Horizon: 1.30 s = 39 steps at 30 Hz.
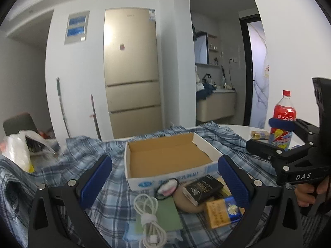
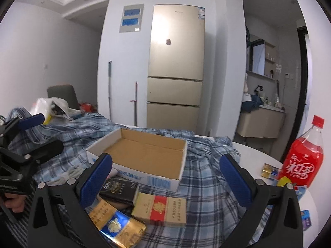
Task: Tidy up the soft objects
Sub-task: 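Lower the left gripper and grasp the coiled white USB cable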
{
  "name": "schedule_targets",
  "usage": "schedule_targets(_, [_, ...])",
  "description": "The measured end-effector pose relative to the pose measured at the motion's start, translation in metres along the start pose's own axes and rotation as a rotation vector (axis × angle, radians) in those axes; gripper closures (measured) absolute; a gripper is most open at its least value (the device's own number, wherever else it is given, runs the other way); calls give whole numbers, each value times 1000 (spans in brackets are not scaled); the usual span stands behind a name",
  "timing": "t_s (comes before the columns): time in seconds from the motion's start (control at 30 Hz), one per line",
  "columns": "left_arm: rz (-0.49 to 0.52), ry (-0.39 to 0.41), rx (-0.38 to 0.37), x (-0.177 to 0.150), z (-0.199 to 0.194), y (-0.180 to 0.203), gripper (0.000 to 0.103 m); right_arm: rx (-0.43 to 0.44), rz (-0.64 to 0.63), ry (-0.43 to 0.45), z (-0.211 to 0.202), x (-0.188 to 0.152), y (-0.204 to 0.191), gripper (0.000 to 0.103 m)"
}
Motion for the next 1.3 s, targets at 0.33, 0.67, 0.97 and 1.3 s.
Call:
schedule_targets(0.33, [65, -162, -56, -7, 6, 3, 12, 104, -76, -247, 17, -27, -11, 10])
schedule_targets(0.67, [27, -360, -160, -62, 17, 0, 12, 138, -118, -309, 18, -44, -23, 20])
schedule_targets(0.97, [45, -509, -224, -86, 36, 10, 12, 152, -98, -341, 20, -49, -21, 20])
schedule_targets(1.3, [-13, -462, -225, -83, 32, 1, 21, 143, -99, -347, 22, -53, -20, 20])
Point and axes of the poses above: each gripper's, at about its wrist camera, not at the fingertips, and z roughly the way its jaws point, y to its right, x to its top, the point moved 7 cm from there along z, roughly the way its jaws point, and after that the axes turned 15 degrees about z, right-handed, at the moved point
